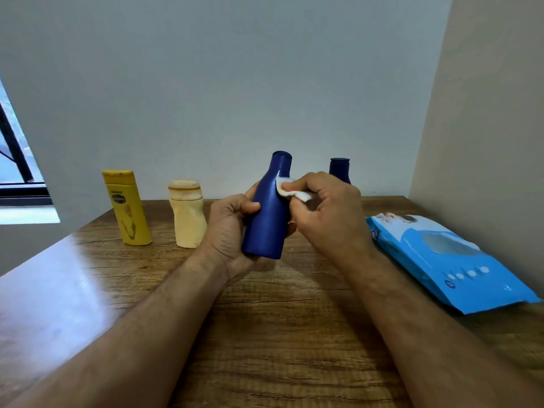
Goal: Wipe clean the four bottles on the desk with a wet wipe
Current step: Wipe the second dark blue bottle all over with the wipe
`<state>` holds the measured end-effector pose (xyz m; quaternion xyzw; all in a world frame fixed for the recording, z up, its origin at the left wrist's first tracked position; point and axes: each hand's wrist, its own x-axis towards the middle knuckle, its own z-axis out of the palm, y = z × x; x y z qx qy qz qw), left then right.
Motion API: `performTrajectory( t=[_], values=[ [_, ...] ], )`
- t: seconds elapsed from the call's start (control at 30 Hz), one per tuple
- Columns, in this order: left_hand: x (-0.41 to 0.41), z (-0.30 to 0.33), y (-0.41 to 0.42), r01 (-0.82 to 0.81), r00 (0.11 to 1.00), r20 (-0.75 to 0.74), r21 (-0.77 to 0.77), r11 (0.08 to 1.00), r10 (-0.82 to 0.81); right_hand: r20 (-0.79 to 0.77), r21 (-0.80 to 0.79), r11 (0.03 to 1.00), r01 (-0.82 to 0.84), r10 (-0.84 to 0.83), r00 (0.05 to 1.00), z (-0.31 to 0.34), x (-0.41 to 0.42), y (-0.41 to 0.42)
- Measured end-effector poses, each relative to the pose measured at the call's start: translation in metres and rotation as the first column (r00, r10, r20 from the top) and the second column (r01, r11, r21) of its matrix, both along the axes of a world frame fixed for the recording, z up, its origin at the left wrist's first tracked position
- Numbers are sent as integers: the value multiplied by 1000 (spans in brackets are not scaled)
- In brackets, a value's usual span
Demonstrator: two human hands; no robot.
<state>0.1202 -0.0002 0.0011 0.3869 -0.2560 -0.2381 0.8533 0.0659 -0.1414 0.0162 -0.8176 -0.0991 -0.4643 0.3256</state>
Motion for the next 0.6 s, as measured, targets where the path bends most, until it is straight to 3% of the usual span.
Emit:
performTrajectory(
  t=[0.13, 0.43, 0.53, 0.6],
  values=[
    [2, -3, -2, -46, 998, 34, 57, 997, 44, 24, 98, 995, 10, -12, 1000, 3, 1, -3],
    [11, -6, -4, -269, 963, -4, 108, 957, 271, -167, -15, 984, -175, 170, 971, -4, -2, 1],
    [12, -7, -3, -345, 938, 96, 193, 918, 332, -122, 48, 992, -119, 124, 985, -3, 1, 4],
    [9, -8, -3, -317, 945, 160, 228, 921, 286, -85, 126, 988, -86, 97, 992, -2, 2, 1]
  ],
)
